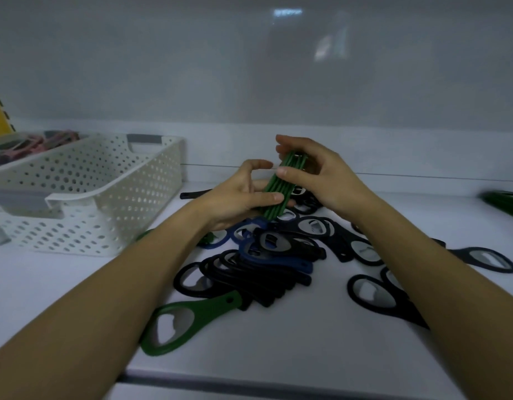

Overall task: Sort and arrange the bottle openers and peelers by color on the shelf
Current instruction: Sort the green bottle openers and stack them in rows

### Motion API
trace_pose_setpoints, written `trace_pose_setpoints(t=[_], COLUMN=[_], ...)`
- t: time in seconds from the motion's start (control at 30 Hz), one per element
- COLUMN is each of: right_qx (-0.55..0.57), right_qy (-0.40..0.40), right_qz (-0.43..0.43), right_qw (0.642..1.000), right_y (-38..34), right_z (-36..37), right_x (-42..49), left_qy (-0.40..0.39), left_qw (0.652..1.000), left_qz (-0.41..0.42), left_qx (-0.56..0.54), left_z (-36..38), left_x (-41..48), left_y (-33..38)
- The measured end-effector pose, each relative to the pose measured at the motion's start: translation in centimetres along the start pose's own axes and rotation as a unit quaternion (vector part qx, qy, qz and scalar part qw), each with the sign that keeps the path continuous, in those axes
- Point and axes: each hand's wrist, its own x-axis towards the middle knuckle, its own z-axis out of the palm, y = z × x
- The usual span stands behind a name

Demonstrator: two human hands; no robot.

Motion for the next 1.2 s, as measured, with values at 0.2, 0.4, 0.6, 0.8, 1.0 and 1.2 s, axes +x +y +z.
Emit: trace_pose_setpoints(t=[0.2, 0.4, 0.6, 0.8, 1.0, 1.2], right_qx=[-0.062, -0.087, -0.038, -0.037, -0.002, 0.156], right_qy=[-0.050, -0.051, 0.069, 0.146, 0.062, 0.000], right_qz=[-0.019, -0.025, 0.010, 0.069, 0.156, 0.168], right_qw=[0.997, 0.995, 0.997, 0.986, 0.986, 0.973], right_y=[-0.3, 0.2, 0.6, 2.1, 2.2, 1.3], right_z=[1.0, 1.6, 1.7, 1.3, 1.4, 2.8], right_x=[0.0, -0.1, 0.2, 0.2, 0.1, 0.0], left_qy=[-0.046, -0.029, 0.024, 0.077, 0.129, 0.142], left_qw=[0.999, 0.995, 0.994, 0.979, 0.978, 0.975], left_qz=[-0.011, 0.043, 0.092, 0.143, 0.149, 0.158], left_qx=[0.024, 0.081, 0.059, 0.125, 0.067, -0.067], left_z=[-0.6, 0.3, 0.1, -0.7, -0.8, -0.9], left_x=[-0.1, -0.4, 0.1, 0.4, 0.6, 0.3], left_y=[0.0, 0.1, -0.5, -1.0, -0.6, 0.0])
